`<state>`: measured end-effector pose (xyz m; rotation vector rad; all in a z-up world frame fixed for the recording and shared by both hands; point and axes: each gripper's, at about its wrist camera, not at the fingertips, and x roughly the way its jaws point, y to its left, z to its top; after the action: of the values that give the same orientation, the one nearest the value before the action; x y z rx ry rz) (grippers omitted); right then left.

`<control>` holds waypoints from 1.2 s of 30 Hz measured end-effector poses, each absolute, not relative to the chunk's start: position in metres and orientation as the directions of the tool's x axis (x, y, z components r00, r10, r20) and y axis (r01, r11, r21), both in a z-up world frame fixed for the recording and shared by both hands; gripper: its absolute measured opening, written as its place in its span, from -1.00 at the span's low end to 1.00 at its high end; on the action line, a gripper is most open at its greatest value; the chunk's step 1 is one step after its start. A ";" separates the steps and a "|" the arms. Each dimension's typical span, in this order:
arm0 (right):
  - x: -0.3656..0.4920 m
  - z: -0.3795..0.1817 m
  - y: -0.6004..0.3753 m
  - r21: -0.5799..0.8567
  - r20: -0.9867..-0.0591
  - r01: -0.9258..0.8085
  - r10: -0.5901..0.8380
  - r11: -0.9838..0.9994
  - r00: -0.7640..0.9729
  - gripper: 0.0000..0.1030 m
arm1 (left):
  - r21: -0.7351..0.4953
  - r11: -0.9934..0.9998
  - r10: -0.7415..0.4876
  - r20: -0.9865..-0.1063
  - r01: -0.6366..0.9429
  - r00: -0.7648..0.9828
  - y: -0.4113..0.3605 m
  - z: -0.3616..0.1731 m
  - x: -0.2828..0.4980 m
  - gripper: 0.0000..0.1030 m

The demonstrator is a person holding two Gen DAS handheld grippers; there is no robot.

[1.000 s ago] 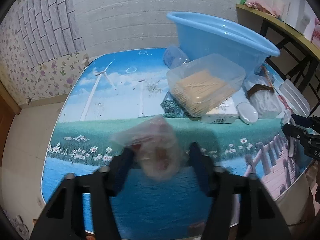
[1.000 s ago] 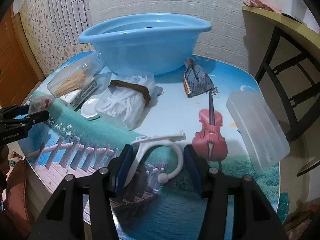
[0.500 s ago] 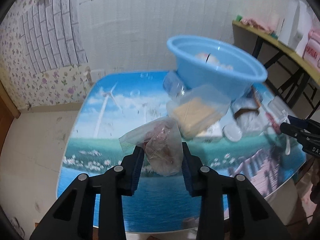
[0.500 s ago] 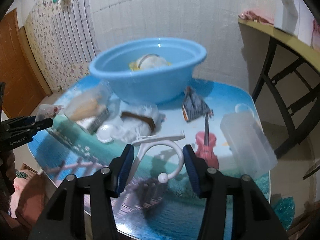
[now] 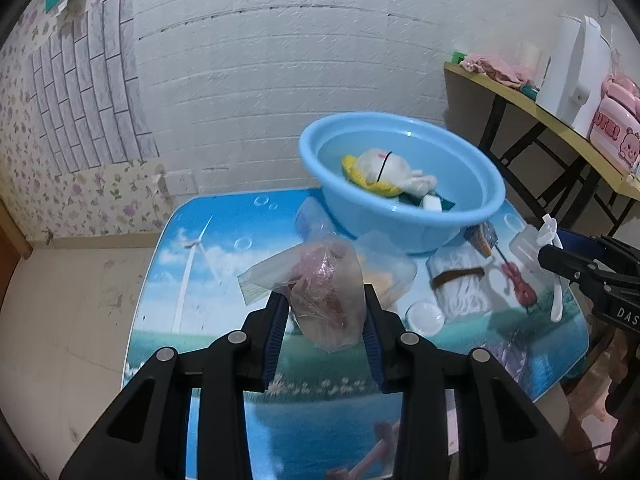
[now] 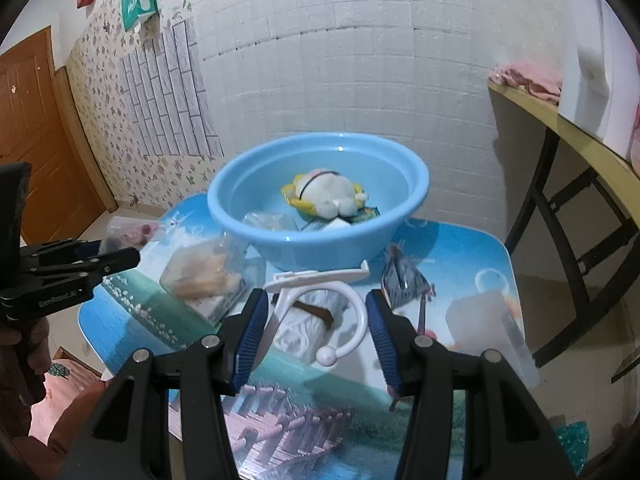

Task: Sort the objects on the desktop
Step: 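Carry the bag and white hook over the blue basin with both grippers, then open both grippers to drop the bag and hook into the basin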

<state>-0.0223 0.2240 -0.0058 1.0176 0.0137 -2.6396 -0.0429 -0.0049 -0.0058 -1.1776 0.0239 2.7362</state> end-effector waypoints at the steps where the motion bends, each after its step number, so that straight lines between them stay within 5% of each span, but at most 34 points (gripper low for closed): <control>1: -0.025 -0.004 0.225 0.102 -0.653 0.291 -0.285 -0.951 -0.702 -0.03 | -0.052 -0.986 0.147 -0.721 -0.159 -0.677 -0.003 -0.003 -0.047 -0.33; 28: -0.134 -0.009 0.226 0.130 -0.613 0.316 -0.327 -0.940 -0.719 -0.03 | -0.048 -0.965 0.209 -0.732 -0.257 -0.649 0.067 -0.008 -0.166 -0.30; 31: -0.141 -0.013 0.226 0.127 -0.621 0.317 -0.325 -0.940 -0.714 -0.03 | -0.042 -0.965 0.207 -0.728 -0.259 -0.654 0.067 -0.009 -0.168 -0.06; 33: -0.145 -0.017 0.227 0.130 -0.628 0.314 -0.324 -0.940 -0.708 -0.03 | -0.035 -0.966 0.203 -0.721 -0.258 -0.663 0.065 -0.007 -0.167 0.35; 36: -0.147 -0.020 0.225 0.141 -0.635 0.314 -0.329 -0.939 -0.699 -0.03 | -0.042 -0.967 0.205 -0.711 -0.251 -0.672 0.060 -0.004 -0.166 0.56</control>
<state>-0.1470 0.2254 -0.0201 0.9819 -0.0313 -2.6124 -0.1656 0.0598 -0.0039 -1.1225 0.0869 2.6633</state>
